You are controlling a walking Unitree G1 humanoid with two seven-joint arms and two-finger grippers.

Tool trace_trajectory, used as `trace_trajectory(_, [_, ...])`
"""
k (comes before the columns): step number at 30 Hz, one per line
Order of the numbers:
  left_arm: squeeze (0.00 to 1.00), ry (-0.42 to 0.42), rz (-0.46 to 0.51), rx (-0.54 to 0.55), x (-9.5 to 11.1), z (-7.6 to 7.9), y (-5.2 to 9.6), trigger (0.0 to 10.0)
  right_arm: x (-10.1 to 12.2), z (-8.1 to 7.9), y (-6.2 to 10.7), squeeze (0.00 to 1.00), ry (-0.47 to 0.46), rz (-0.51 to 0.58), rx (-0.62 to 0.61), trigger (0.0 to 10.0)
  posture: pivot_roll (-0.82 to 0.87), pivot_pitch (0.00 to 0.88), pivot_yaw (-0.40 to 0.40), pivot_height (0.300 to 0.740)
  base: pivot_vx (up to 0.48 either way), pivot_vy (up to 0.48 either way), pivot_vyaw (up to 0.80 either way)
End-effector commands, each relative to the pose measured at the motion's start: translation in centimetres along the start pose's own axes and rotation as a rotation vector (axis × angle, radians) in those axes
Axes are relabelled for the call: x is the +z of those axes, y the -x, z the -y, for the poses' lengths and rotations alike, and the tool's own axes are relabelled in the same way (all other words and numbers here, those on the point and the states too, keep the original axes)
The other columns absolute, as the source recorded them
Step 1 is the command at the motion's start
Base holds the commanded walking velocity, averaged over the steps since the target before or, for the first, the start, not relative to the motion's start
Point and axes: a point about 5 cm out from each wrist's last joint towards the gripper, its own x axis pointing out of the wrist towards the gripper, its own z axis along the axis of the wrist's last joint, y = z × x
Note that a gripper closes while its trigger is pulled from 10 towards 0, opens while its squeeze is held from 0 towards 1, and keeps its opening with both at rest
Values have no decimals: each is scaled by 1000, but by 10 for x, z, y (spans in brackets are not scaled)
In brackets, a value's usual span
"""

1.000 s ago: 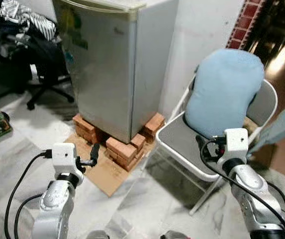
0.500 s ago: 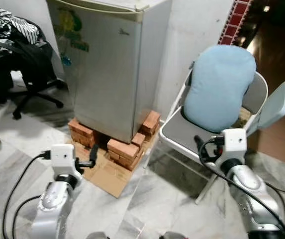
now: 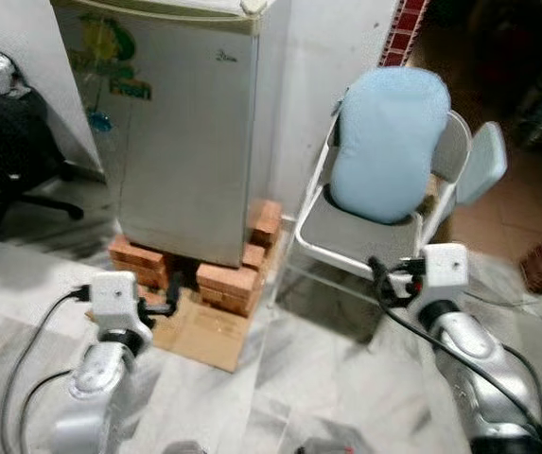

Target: Restocking fridge

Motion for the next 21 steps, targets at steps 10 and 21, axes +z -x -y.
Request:
trace_trajectory(10, [0, 34, 9, -59, 5, 12, -5, 10000, 3, 10, 2, 0, 14, 9, -31, 10000, 20, 0, -62, 716, 0, 480, -800])
trace_trajectory(21, [0, 21, 14, -69, 9, 10, -8, 10000, 4, 10, 2, 0, 11, 19, -44, 10000, 16, 0, -51, 716, 0, 480, -800])
